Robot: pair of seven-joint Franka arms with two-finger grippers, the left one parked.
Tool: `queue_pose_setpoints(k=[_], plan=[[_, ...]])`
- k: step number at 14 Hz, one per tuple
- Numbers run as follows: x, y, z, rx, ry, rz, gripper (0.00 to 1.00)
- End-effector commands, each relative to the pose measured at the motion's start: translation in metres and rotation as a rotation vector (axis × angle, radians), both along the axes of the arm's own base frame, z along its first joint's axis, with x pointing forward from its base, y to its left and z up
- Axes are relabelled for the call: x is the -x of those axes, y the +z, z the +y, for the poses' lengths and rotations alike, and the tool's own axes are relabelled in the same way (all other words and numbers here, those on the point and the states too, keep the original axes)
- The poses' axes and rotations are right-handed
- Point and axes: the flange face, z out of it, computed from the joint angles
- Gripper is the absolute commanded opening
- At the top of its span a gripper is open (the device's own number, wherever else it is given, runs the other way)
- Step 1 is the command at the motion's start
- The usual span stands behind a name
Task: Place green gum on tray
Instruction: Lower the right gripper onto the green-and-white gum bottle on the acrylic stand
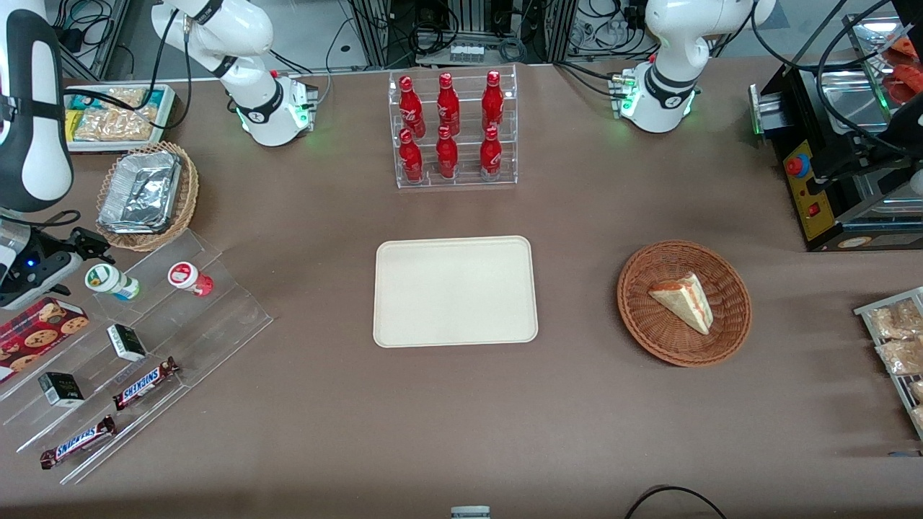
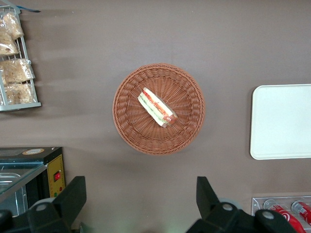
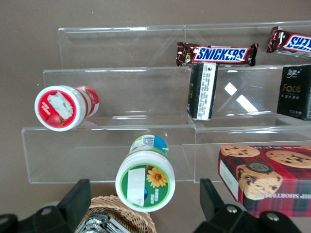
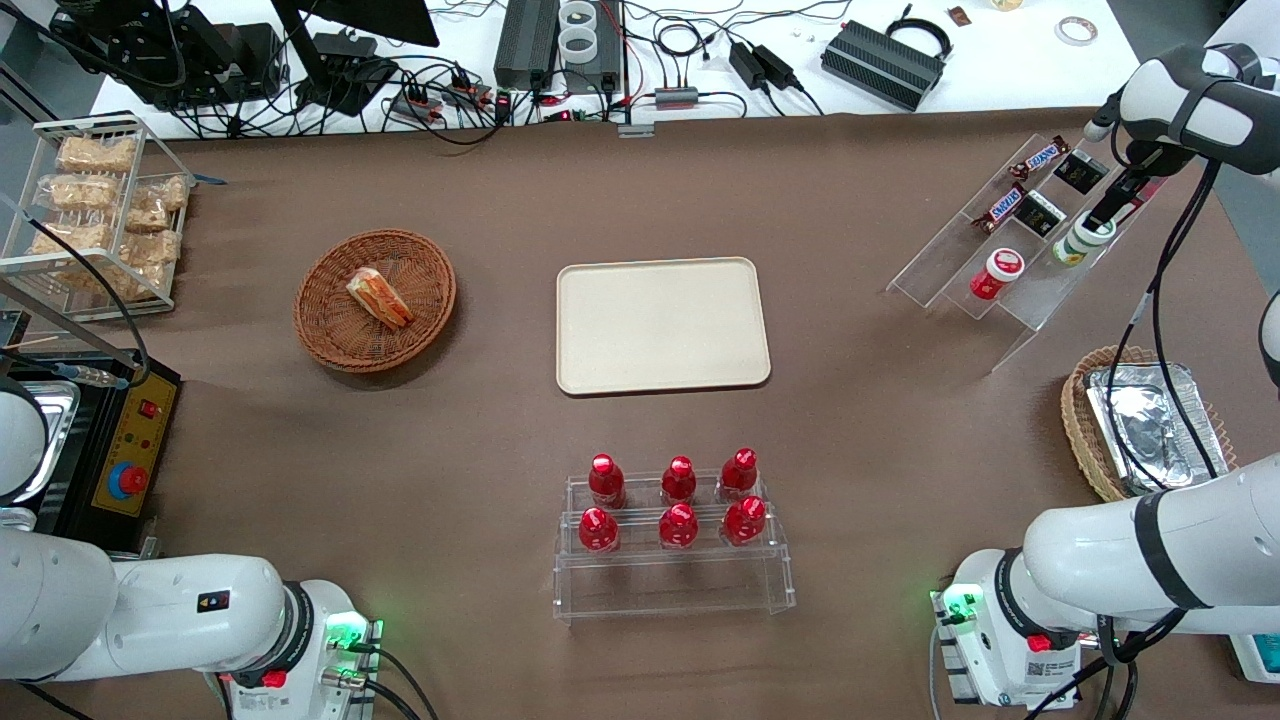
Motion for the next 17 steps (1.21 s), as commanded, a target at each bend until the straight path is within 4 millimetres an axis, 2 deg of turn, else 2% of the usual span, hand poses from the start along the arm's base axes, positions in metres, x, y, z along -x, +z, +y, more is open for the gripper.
queue_pose_setpoints(k=[1, 6, 7, 8, 9, 10, 12, 14, 17], plan=[[0.000, -0.008, -0.005, 0.005, 0.011, -0.003, 1.00], [0.007, -0.032, -0.002, 0.008, 0.014, -0.012, 1.00], [0.007, -0.032, -0.002, 0.008, 0.016, -0.012, 0.82], [0.007, -0.032, -0.002, 0.008, 0.026, -0.011, 0.43], [0.007, -0.032, -0.002, 0.007, 0.035, -0.009, 0.13], [0.007, -0.031, -0.002, 0.007, 0.041, -0.007, 0.00], [0.007, -0.025, -0.002, 0.011, 0.050, -0.004, 0.00], [-0.004, -0.005, 0.003, 0.013, 0.058, -0.004, 0.00], [-0.025, 0.026, 0.028, 0.002, 0.066, 0.013, 0.00]])
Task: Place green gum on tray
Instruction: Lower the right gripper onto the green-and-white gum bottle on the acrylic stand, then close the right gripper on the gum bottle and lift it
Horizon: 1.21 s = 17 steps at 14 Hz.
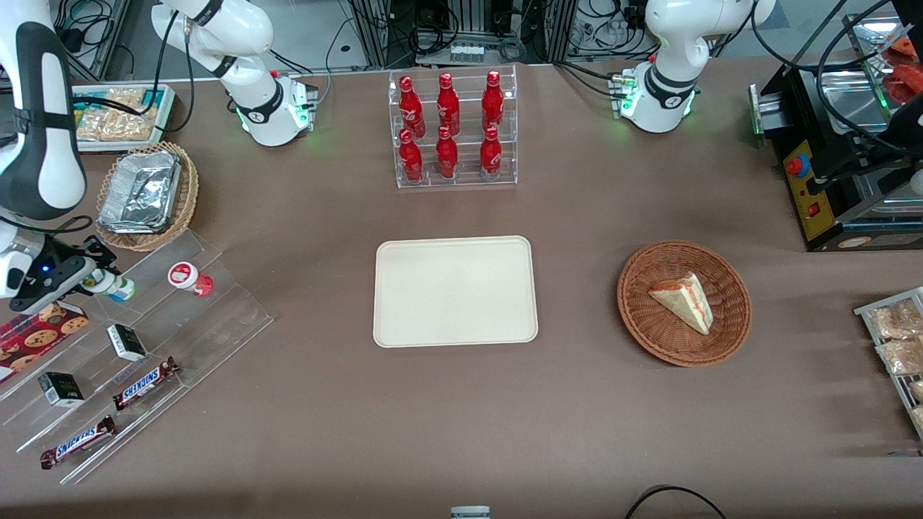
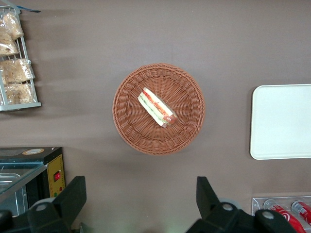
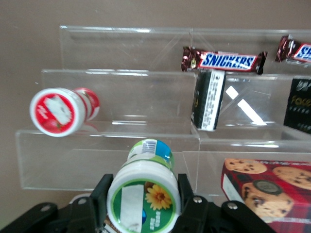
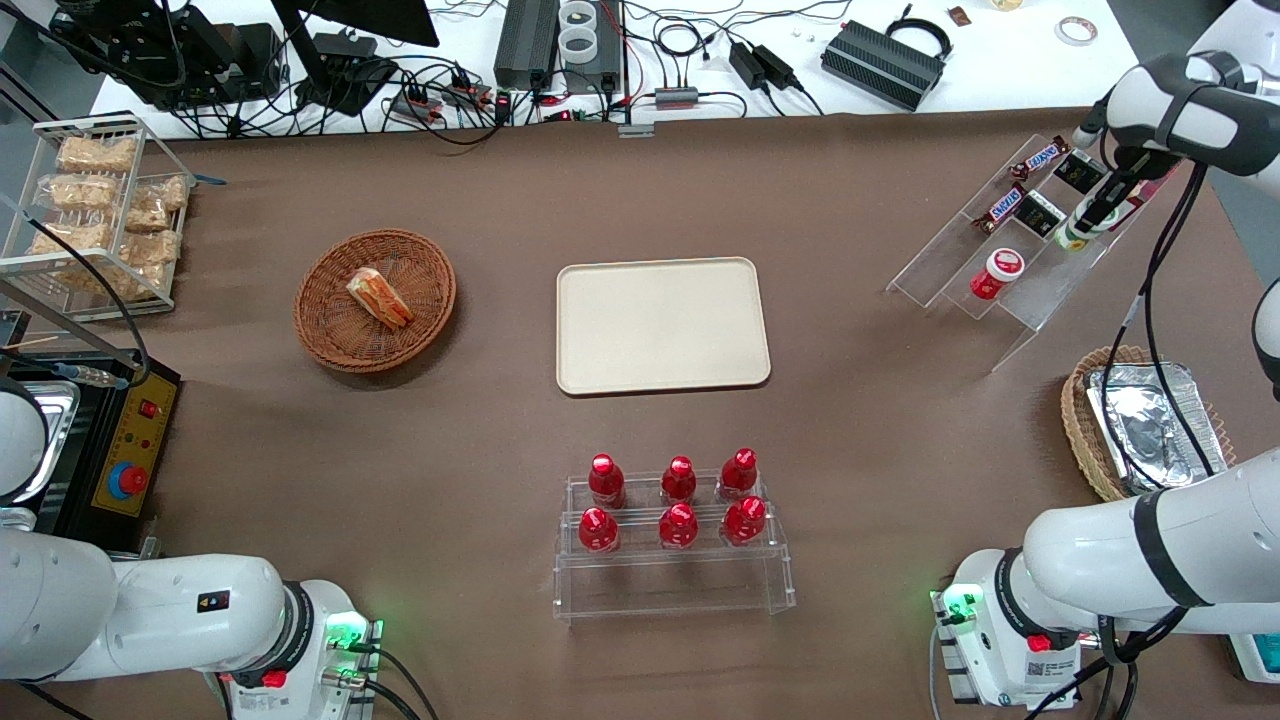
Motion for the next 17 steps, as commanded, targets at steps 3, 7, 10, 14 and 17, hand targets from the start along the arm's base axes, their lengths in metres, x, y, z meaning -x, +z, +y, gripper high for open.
queue_pose_setpoints(k=[3, 7, 10, 14, 17], plan=[[-0.029, 0.037, 0.060, 0.004, -0.051, 0.012, 0.00], [-0.038, 0.028, 0.156, 0.015, -0.197, 0.056, 0.00], [-0.040, 0.016, 0.231, -0.019, -0.333, 0.078, 0.00], [-0.036, -0.011, 0.330, -0.042, -0.530, 0.098, 0.00], [-0.037, -0.027, 0.395, -0.057, -0.647, 0.113, 0.00]])
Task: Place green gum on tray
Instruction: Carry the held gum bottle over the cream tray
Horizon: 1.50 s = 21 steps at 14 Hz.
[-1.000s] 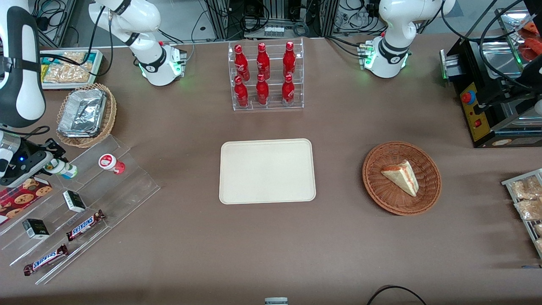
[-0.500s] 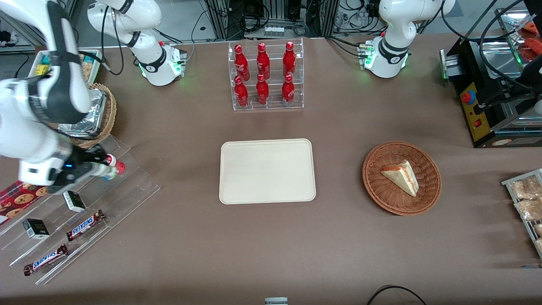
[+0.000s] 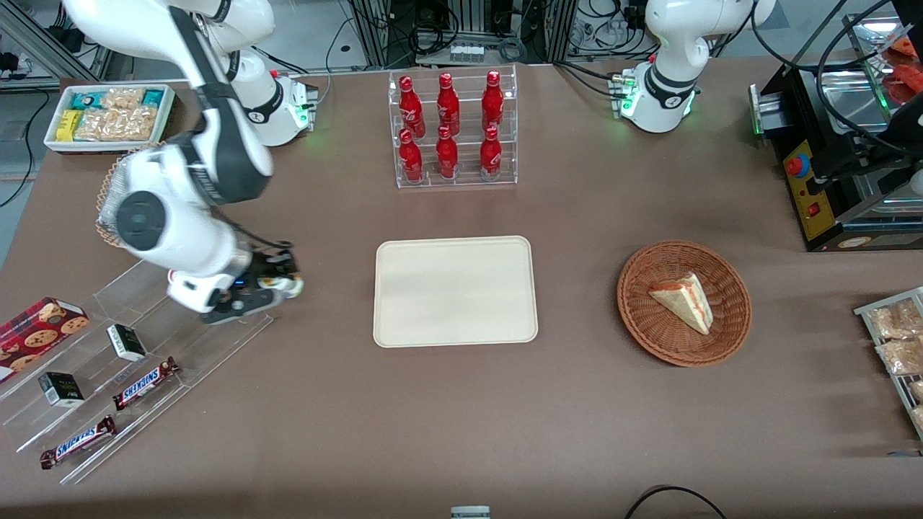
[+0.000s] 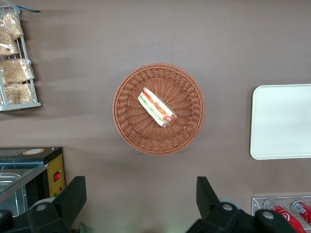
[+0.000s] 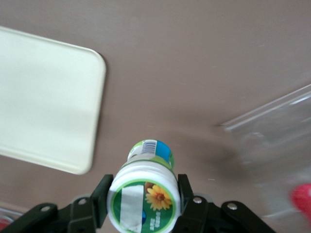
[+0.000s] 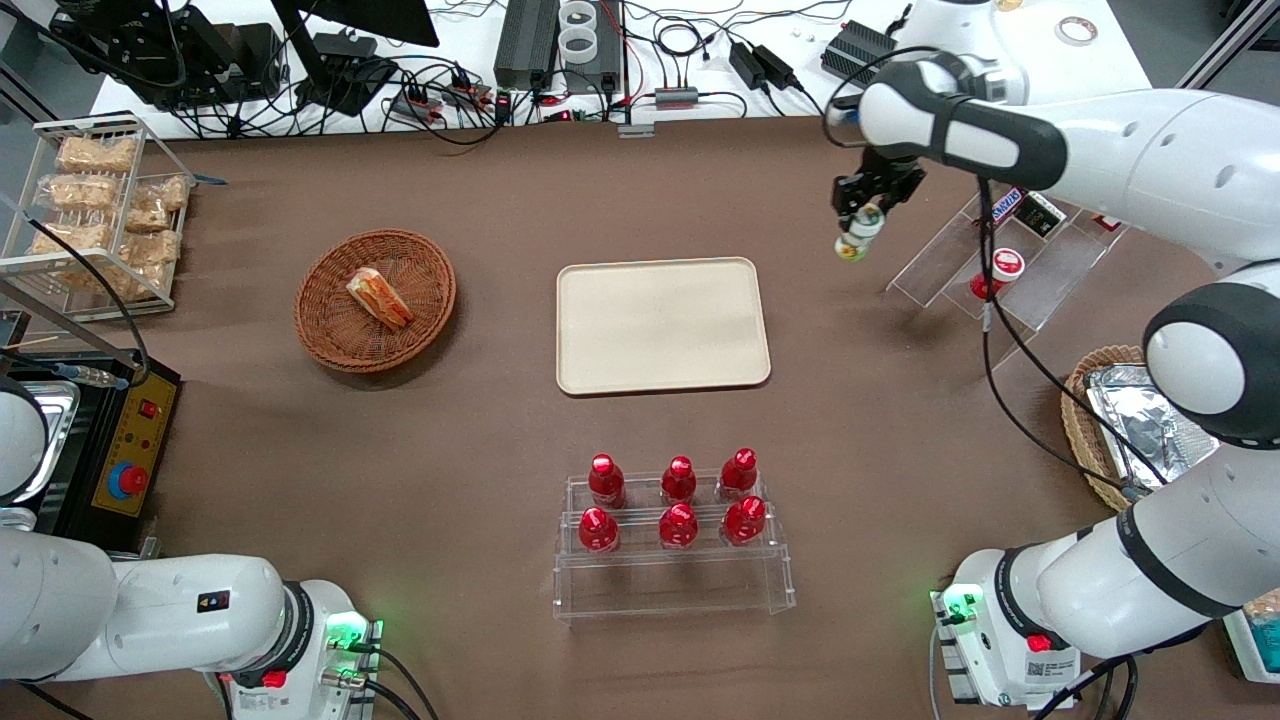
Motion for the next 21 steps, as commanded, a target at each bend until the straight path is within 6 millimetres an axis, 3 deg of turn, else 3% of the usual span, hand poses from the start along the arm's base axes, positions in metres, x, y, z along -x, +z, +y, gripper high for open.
queue_pose_setpoints(k=[1, 5, 10, 15, 21], plan=[[-0.013, -0.014, 0.052, -0.008, -0.126, -0.001, 0.00], [-0.005, -0.042, 0.154, 0.034, -0.236, -0.013, 0.00], [0.008, -0.085, 0.230, 0.046, -0.365, -0.049, 0.00], [0.020, -0.117, 0.271, 0.041, -0.438, -0.070, 0.00], [0.023, -0.144, 0.284, 0.035, -0.501, -0.084, 0.00]])
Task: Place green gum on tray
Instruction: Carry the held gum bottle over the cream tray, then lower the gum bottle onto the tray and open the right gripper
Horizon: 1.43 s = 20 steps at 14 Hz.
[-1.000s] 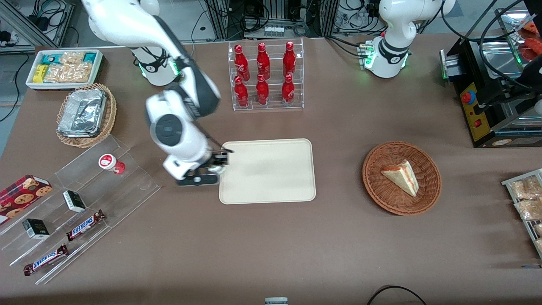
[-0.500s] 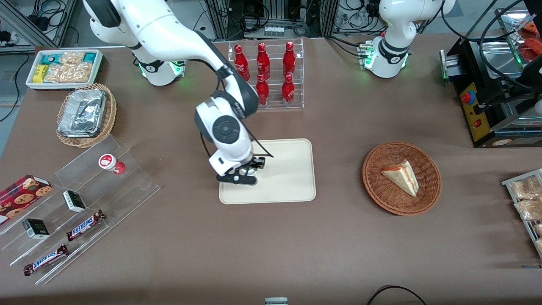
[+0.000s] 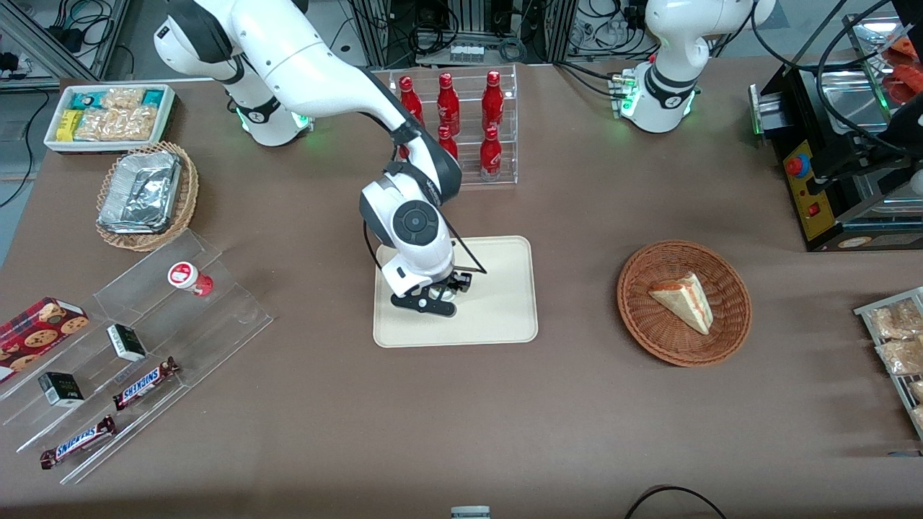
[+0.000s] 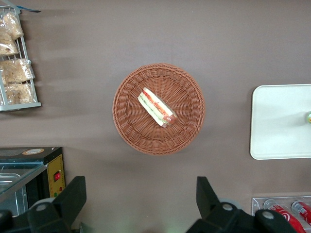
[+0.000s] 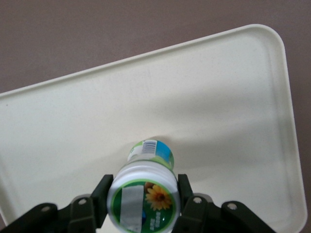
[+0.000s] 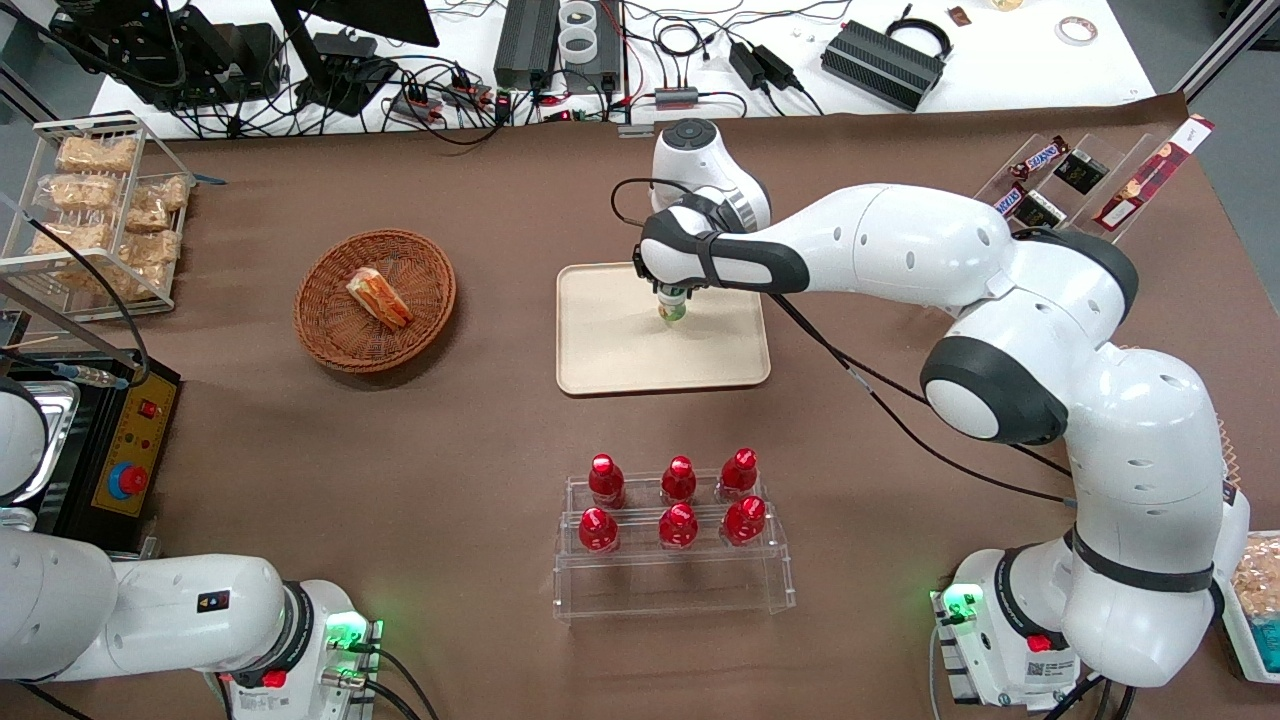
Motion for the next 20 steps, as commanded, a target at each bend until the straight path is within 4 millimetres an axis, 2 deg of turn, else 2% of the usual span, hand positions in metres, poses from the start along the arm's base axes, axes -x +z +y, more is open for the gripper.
queue_pose_setpoints(k=[1, 3, 4, 5, 6, 12, 16, 18, 20], plan=[[-0.003, -0.008, 0.011, -0.014, -0.026, -0.013, 0.00], [-0.001, -0.013, 0.014, -0.013, -0.015, -0.022, 0.00], [-0.001, -0.014, 0.014, -0.011, -0.011, -0.023, 0.15], [-0.001, -0.018, 0.013, -0.008, -0.010, -0.021, 0.63], [-0.001, -0.018, 0.013, -0.009, -0.010, -0.022, 1.00], [-0.002, -0.018, 0.014, -0.008, 0.017, -0.050, 1.00], [0.000, -0.006, 0.010, 0.009, 0.094, -0.023, 1.00], [-0.003, 0.021, 0.000, 0.019, 0.130, 0.002, 1.00], [-0.011, 0.059, -0.020, 0.019, 0.184, 0.021, 1.00]])
